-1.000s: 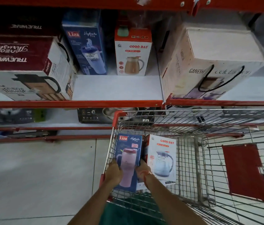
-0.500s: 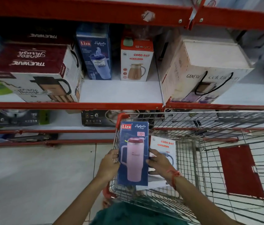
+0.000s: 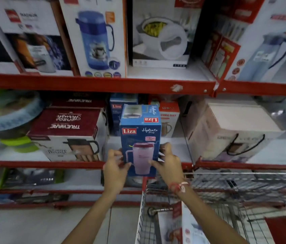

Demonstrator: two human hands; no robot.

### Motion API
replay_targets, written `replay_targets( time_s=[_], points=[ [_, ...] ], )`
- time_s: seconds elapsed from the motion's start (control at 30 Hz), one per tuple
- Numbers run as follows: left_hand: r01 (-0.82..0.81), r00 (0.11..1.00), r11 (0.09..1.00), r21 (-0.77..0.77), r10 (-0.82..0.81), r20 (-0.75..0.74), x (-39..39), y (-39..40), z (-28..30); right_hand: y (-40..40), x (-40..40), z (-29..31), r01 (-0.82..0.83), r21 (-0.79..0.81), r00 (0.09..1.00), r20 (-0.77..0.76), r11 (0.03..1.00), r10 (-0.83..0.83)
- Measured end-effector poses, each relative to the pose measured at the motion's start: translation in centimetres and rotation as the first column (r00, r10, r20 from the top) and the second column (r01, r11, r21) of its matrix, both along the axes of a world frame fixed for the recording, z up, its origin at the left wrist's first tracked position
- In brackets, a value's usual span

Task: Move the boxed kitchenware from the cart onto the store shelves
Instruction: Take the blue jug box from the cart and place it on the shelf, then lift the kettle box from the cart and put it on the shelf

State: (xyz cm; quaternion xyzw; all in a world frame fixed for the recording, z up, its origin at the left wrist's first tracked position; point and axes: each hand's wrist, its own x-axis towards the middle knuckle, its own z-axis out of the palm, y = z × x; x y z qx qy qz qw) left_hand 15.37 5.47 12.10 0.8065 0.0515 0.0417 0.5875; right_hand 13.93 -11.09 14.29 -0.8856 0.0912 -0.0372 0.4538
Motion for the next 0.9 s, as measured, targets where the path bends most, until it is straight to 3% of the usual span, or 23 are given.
replay_targets(
  time_s=[0.1, 0.4, 0.63, 0.73, 0.9],
  points=[
    [-0.063, 0.997, 0.995, 0.077, 0.059, 0.054, 3.7, 1.1, -0.2, 1.9, 4.5, -0.9, 0.018, -0.037, 1.000, -0.009, 0.999, -0.019],
    [-0.142, 0.984, 0.931, 0.336, 0.169, -0.054, 10.1, 2.5, -3.1, 5.1, 11.1, -4.5, -0.009, -0.196, 0.993, -0.120, 0.981, -0.015],
    [-0.067, 0.985, 0.928, 0.367, 0.120, -0.125, 10.3, 2.9, -5.0, 4.3, 11.9, -6.2, -0.069, -0.267, 0.994, -0.098, 0.961, 0.045],
    [-0.077, 0.969, 0.918, 0.390, 0.161, -0.188, 8.8, 2.4, -6.3, 2.5, 10.0, -7.2, -0.101, -0.275, 0.995, -0.041, 0.956, 0.094],
    [-0.135, 0.965, 0.926, 0.352, 0.203, -0.166, 4.1, -2.3, -7.6, -2.1, 2.7, -11.1, 0.109, -0.318, 0.982, 0.181, 0.942, -0.052]
  ],
)
